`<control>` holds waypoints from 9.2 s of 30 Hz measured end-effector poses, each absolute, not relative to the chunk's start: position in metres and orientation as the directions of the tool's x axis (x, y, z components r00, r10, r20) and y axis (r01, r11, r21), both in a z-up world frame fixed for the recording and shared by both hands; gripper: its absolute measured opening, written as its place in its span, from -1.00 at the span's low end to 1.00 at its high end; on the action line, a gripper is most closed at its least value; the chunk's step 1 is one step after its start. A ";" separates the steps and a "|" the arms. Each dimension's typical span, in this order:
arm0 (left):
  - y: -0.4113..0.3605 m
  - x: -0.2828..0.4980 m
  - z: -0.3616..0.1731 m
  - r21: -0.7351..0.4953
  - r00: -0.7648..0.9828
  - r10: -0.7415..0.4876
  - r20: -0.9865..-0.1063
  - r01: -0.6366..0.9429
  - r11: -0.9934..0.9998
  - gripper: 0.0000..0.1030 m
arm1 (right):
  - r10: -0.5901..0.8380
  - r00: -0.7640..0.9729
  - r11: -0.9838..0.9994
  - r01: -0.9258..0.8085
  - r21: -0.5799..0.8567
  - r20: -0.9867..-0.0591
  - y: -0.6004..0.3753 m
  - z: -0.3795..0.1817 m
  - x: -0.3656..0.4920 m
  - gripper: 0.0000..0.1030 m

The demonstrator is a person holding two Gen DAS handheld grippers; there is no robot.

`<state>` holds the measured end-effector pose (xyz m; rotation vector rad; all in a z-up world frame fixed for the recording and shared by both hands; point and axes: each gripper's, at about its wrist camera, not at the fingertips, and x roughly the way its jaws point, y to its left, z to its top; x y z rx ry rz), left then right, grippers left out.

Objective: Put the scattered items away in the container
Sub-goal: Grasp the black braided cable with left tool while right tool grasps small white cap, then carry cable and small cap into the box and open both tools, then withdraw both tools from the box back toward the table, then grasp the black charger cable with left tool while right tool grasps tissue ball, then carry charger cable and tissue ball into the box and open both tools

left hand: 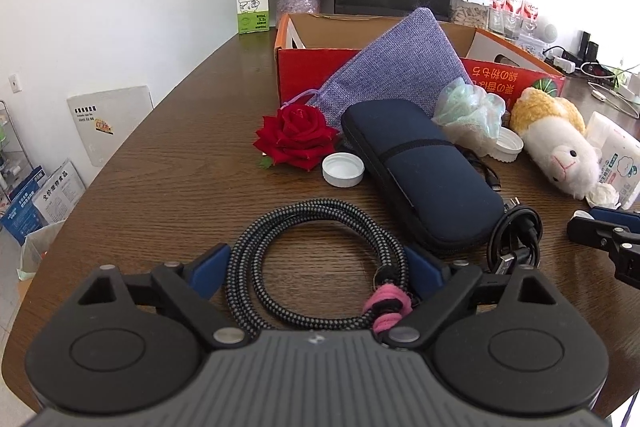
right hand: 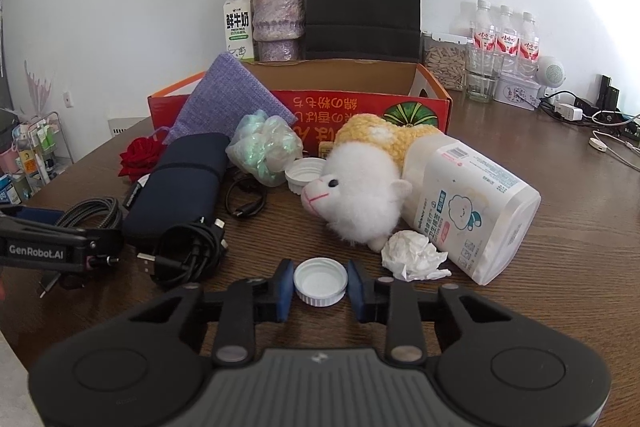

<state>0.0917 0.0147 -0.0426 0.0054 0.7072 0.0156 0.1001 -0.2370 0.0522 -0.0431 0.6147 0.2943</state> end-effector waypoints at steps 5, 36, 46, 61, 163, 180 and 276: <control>0.015 0.088 -0.040 -0.002 0.762 0.014 -0.647 -0.020 1.000 0.76 | 0.262 0.786 0.958 -0.284 0.050 -0.560 -0.238 0.056 0.096 -0.47; 0.006 0.133 0.068 -0.064 0.934 -0.005 -0.356 -0.019 0.998 0.75 | 0.281 0.908 0.955 -0.298 -0.010 -0.310 -0.216 0.146 0.148 -0.47; 0.003 0.209 0.082 -0.151 0.948 0.006 -0.319 -0.057 0.987 0.75 | 0.239 0.937 0.970 -0.242 0.020 -0.253 -0.199 0.165 0.226 -0.47; 0.000 0.285 0.032 -0.138 0.912 0.042 -0.408 -0.107 0.985 0.75 | 0.197 0.915 0.980 -0.190 0.056 -0.353 -0.197 0.120 0.293 -0.47; -0.040 0.048 -0.016 0.098 0.873 0.064 -0.484 -0.019 0.995 1.00 | 0.134 0.859 0.982 -0.182 -0.049 -0.495 -0.287 0.074 0.056 0.83; -0.096 0.059 -0.033 0.127 0.843 0.005 -0.537 0.075 0.989 0.76 | 0.241 0.816 0.955 -0.295 -0.020 -0.525 -0.290 0.062 0.074 0.64; -0.024 0.247 0.029 -0.075 0.942 0.038 -0.333 -0.067 0.995 -0.23 | 0.259 0.909 0.966 -0.246 0.082 -0.327 -0.198 0.110 0.263 -0.68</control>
